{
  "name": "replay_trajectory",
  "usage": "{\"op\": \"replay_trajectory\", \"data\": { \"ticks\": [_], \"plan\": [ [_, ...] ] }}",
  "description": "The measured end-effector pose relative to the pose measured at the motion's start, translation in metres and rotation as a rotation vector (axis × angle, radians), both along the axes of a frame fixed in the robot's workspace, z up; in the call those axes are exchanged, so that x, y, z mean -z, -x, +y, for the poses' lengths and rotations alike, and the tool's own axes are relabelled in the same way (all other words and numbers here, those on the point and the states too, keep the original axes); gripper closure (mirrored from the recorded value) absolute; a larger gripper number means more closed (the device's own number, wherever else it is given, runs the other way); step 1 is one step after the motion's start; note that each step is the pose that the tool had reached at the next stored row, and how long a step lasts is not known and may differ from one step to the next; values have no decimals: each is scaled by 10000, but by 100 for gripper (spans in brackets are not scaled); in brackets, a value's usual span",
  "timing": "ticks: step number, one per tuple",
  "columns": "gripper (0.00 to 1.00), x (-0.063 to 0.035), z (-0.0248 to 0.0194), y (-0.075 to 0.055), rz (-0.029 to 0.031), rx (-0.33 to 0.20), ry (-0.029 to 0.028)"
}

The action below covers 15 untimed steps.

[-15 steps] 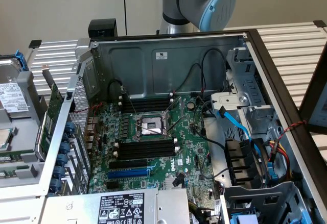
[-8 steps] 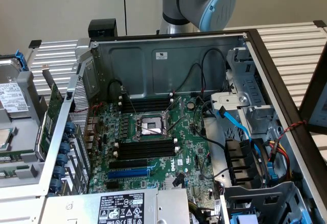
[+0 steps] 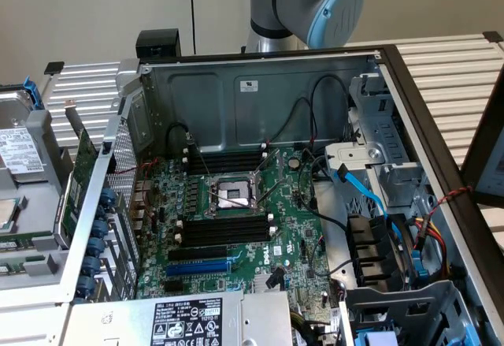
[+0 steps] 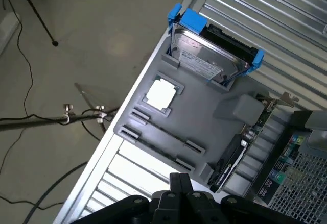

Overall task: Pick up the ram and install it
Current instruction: 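Pick up the ram and move it above insertion slot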

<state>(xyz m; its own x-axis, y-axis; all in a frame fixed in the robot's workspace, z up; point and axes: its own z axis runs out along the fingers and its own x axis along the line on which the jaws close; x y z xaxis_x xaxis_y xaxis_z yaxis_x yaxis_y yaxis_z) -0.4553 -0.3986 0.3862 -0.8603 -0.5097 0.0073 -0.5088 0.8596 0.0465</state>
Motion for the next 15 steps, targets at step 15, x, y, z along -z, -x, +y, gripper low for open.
{"op": "replay_trajectory", "data": {
  "ticks": [15],
  "plan": [
    [89, 1, 0, 0, -3, -2714, 0]
  ]
}}
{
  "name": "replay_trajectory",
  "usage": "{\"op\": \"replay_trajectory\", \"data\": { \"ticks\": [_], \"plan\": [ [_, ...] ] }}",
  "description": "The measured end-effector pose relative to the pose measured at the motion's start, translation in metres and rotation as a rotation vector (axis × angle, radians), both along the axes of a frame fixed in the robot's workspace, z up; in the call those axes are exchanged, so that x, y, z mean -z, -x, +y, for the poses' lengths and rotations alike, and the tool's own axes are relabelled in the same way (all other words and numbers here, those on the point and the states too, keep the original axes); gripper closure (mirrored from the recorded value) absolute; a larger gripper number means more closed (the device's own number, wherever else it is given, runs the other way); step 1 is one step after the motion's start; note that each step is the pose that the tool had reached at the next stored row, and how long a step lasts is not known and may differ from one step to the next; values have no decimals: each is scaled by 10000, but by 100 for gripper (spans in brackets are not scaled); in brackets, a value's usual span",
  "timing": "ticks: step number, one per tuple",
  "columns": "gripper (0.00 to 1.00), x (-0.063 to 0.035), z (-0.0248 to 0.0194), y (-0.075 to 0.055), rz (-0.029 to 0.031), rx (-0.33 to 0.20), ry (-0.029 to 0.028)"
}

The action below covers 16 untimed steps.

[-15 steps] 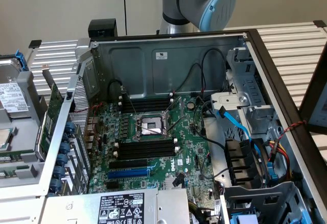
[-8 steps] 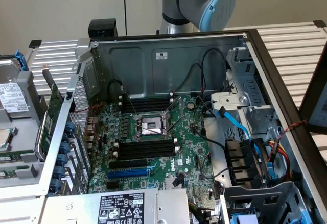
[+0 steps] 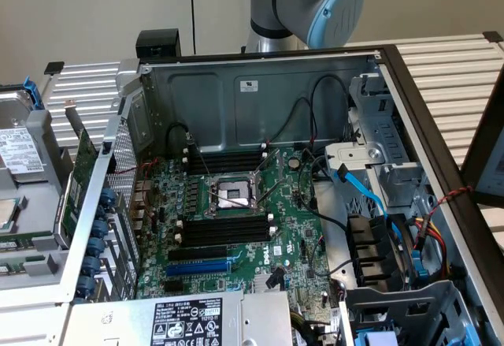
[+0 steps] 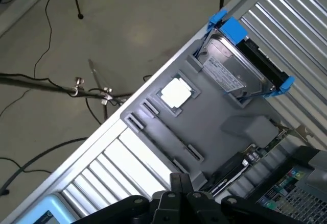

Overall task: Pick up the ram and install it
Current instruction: 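Pick up the ram and move it above insertion slot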

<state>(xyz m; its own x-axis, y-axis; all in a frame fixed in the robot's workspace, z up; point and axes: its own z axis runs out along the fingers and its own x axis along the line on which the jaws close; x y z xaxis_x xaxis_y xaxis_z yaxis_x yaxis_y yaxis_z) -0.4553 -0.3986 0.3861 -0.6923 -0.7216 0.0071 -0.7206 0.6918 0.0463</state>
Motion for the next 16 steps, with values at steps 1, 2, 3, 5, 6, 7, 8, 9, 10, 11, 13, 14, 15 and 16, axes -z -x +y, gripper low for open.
{"op": "replay_trajectory", "data": {
  "ticks": [1, 2, 3, 5, 6, 7, 8, 9, 10, 11, 13, 14, 15, 16],
  "plan": [
    [89, 0, 0, 0, 0, -195, 0],
    [89, 0, 0, 0, 0, -365, 0],
    [89, 1, 0, 0, -1, -560, 0],
    [89, 2, 0, 0, -2, -921, 0],
    [89, 3, 0, 0, -2, -1100, 0],
    [89, 3, 0, 0, -3, -1281, 0],
    [89, 4, 0, 0, -4, -1459, 0],
    [89, 4, 0, 0, -6, -1641, 0],
    [89, 5, 0, 0, -8, -1831, 1],
    [89, 6, 0, 0, -11, -2005, 1],
    [89, 7, 0, 0, -21, -2370, 1],
    [89, 8, 0, 0, -28, -2556, 2],
    [89, 10, 0, 0, -33, -2735, 3],
    [89, 10, 0, 0, -37, -2921, 3]
  ]
}}
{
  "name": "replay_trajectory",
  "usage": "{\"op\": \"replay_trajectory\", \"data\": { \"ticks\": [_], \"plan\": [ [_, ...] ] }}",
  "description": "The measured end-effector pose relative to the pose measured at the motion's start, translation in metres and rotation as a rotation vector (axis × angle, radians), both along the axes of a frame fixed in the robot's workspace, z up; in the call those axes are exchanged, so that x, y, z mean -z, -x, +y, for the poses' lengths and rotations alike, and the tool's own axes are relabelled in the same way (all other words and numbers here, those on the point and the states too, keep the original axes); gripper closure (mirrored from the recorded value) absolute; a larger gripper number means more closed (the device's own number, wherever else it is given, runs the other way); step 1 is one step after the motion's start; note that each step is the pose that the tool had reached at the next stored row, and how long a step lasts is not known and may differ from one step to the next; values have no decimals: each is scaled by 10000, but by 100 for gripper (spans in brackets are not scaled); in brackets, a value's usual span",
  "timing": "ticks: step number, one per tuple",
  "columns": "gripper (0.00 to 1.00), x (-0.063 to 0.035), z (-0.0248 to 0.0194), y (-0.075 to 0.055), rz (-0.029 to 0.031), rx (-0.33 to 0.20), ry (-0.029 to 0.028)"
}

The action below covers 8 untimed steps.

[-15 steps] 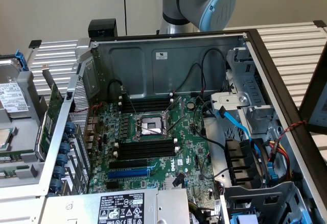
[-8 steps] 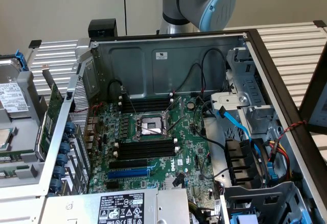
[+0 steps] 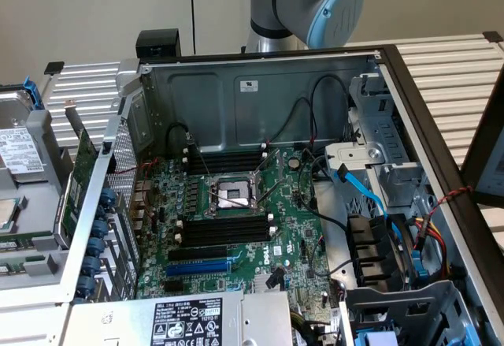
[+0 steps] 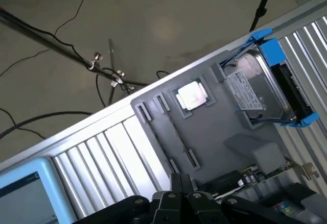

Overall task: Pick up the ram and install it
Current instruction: 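Pick up the ram and move it above insertion slot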

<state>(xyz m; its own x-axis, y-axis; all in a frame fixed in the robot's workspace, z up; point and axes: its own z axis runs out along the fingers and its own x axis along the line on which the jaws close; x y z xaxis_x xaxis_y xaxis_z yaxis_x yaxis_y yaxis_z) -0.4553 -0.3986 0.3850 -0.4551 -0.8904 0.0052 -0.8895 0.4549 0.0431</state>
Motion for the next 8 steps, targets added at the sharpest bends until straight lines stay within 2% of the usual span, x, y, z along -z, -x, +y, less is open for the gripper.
{"op": "replay_trajectory", "data": {
  "ticks": [8],
  "plan": [
    [89, 8, 0, 0, -12, -1456, 0]
  ]
}}
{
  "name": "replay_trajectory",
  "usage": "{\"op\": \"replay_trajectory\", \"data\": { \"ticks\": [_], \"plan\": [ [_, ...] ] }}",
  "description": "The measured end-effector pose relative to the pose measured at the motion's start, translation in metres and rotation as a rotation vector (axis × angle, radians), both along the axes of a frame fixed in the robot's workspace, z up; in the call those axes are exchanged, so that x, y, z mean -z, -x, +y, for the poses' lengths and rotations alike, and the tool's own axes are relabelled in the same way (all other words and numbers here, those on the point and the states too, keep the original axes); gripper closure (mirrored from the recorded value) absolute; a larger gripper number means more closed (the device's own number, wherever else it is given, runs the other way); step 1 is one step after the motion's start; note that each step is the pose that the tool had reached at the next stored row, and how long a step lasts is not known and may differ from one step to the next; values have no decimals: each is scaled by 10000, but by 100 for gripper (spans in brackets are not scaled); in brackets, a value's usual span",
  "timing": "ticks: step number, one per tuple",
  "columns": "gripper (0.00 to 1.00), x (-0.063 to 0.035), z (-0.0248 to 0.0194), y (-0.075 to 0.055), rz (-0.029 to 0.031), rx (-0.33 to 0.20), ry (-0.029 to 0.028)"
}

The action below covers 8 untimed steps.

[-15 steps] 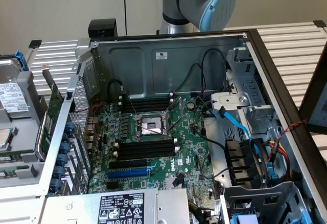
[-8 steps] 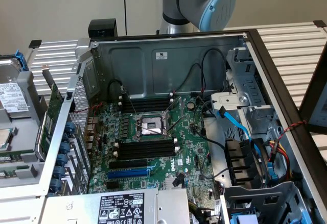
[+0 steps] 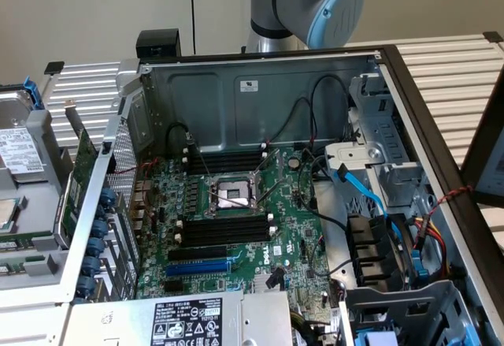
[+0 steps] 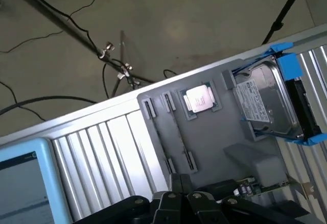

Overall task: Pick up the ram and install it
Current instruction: 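Pick up the ram and move it above insertion slot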

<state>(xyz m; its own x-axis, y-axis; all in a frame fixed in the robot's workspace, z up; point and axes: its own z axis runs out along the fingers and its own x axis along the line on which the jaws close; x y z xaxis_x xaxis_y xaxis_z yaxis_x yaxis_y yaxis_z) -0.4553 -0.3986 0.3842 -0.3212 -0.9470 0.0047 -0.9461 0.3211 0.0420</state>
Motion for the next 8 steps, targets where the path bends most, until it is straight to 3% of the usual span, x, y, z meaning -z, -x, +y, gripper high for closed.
{"op": "replay_trajectory", "data": {
  "ticks": [8],
  "plan": [
    [89, 6, 0, 0, -10, -1443, 0]
  ]
}}
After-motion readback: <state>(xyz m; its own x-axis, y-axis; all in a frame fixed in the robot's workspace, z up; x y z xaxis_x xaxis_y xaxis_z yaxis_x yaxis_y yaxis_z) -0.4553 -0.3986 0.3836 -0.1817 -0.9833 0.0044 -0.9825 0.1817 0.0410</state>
